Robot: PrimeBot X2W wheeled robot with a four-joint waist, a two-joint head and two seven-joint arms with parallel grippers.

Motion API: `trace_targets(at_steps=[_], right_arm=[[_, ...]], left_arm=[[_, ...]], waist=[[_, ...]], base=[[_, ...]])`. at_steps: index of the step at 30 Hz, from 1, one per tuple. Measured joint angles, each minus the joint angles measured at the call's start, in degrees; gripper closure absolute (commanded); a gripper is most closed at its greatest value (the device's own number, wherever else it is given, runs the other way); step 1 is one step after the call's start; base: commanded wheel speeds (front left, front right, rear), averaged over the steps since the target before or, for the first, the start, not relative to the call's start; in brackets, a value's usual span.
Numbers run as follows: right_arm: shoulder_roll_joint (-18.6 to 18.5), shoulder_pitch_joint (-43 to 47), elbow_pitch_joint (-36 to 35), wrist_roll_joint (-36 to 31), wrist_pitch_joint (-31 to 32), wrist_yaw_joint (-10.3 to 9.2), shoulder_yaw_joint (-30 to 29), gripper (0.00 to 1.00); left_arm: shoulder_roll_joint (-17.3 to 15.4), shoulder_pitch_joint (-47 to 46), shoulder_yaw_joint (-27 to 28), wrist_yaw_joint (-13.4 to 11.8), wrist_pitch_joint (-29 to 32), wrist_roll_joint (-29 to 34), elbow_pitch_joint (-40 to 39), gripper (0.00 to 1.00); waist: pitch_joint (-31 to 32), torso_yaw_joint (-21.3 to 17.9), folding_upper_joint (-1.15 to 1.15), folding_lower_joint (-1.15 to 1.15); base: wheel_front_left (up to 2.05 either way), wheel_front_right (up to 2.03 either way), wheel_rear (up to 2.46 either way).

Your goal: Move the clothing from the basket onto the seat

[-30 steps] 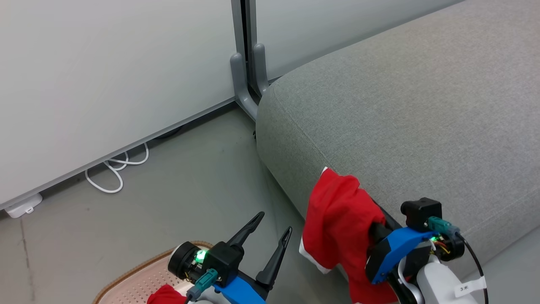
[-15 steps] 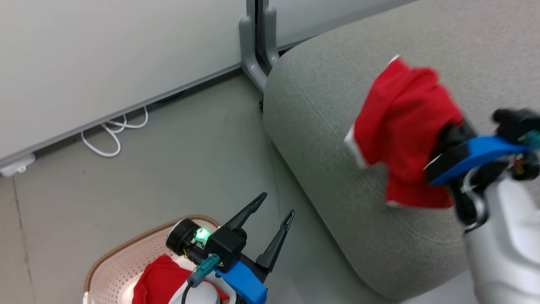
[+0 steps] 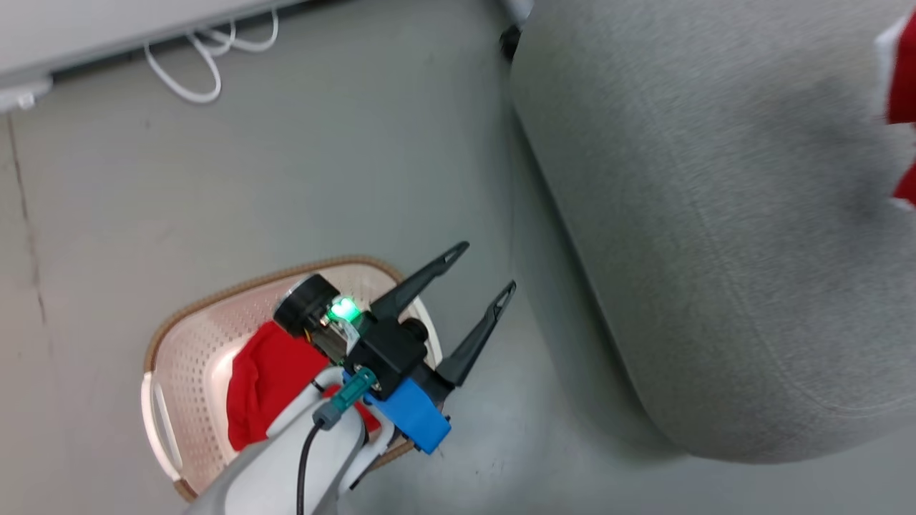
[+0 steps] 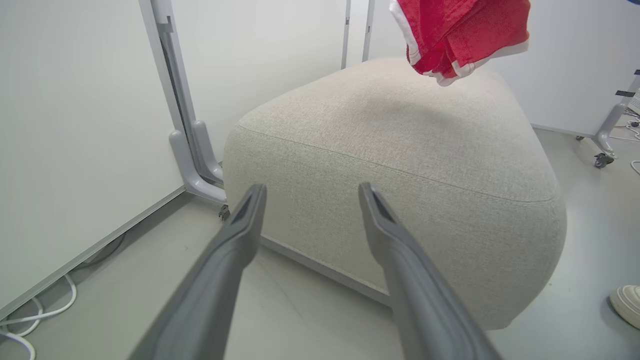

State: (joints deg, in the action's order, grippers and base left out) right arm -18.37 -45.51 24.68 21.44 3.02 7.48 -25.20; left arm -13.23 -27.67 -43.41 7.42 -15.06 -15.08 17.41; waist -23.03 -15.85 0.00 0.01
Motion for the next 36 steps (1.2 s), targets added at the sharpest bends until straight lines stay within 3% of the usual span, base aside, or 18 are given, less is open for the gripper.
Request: trace_targets(at_steps=[9,19,20,21,23,24,36], right_arm=[[-3.37,-1.02,4.70,-1.52,-2.93,0.00,-8.26,1.00],[-2.87,-0.94,14.75,-2.72,-9.69,0.00,-8.43,1.00],[-2.91,-0.96,15.58,-2.74,-10.17,0.01,-8.45,0.90],[-2.97,-0.97,16.42,-2.77,-10.59,0.00,-8.38,0.73],[-3.43,-0.98,17.73,-2.79,-11.23,0.00,-8.11,0.52],[-3.67,-0.97,18.28,-2.77,-11.41,0.00,-7.88,0.00],[-4.90,-0.32,20.73,-1.02,-11.76,0.00,-4.65,0.00]], left_arm=[[-1.47,-3.75,-1.11,0.00,0.00,0.48,-1.93,0.00],[-1.20,-5.73,-1.03,0.00,0.00,0.70,-2.71,0.00],[-1.08,-5.73,-1.04,0.00,0.00,0.48,-2.68,0.00],[-1.04,-5.74,-1.01,0.00,0.00,0.45,-2.63,0.00],[-0.93,-5.75,-0.77,0.00,0.00,0.35,-2.60,0.00],[-0.90,-5.75,-0.66,0.00,0.00,0.35,-2.56,0.00],[-0.19,-5.62,-0.03,0.00,0.00,0.01,-1.99,0.00]], waist=[[-10.17,5.28,0.00,0.00],[-15.37,9.74,0.00,0.00],[-15.25,9.92,0.00,0.00],[-15.01,10.03,0.00,0.00],[-14.46,10.16,0.00,0.00],[-14.18,10.19,0.00,0.00],[-11.66,9.38,0.00,-0.01]], base=[[0.00,0.00,0.00],[0.00,0.00,0.00],[0.00,0.00,0.00],[0.00,0.00,0.00],[0.00,0.00,0.00],[0.00,0.00,0.00],[0.00,0.00,0.00]])
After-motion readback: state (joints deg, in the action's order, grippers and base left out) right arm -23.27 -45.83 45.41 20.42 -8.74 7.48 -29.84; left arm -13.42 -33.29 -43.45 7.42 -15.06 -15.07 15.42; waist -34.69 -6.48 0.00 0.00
